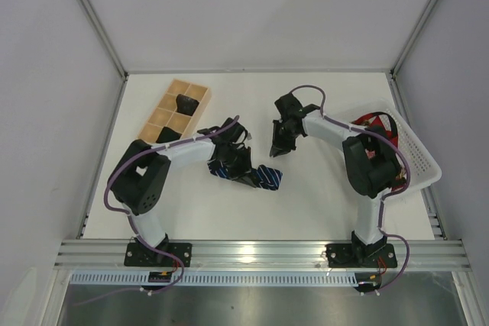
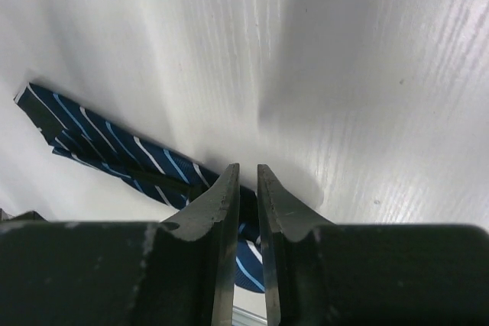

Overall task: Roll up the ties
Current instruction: Roll the tie

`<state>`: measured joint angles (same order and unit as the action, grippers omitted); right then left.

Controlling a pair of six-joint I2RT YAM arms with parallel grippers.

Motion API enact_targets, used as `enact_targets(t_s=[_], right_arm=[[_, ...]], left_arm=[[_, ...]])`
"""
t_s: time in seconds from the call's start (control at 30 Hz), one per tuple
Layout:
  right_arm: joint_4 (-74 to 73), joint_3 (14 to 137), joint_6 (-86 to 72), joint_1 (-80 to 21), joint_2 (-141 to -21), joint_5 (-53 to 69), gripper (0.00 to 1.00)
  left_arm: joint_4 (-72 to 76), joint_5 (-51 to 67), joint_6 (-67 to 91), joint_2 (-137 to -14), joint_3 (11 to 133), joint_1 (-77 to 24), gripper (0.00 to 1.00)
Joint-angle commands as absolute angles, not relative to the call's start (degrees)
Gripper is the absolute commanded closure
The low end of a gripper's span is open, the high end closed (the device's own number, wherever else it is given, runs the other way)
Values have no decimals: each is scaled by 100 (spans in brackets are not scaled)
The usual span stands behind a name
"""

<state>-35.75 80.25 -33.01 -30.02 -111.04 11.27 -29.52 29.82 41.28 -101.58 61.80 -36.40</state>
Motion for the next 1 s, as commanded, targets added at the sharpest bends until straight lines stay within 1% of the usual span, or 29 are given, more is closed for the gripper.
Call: enact_targets(t_s=[0.0,0.17,0.4,0.57,0.8,0.97], right_arm=[[-3463,8332,-3375,-3006,-11294,1239,80],[-3480,8376,-3419,-3085,-11452,1494,80],[-3419,8420,-3542,-3217,-11549,1846,80],[-3463,8437,-3525,-3191,-11601,1943,80],[-3516,8438,-3472,-2998,-11558,1802,80],[-3665,8473,-3103,-2813,-11689,1644,80]], left_arm=[[-2601,2971,4403,-10204,6231,-3709,100],[-2760,2699,4219,-10414,6398,-3709,100],[-2575,2567,4192,-10678,6574,-3709,100],[-2549,2487,4210,-10574,6724,-3709,100],[-2409,2329,4271,-9792,5951,-3709,98],[-2162,2399,4473,-9405,5371,-3709,98]])
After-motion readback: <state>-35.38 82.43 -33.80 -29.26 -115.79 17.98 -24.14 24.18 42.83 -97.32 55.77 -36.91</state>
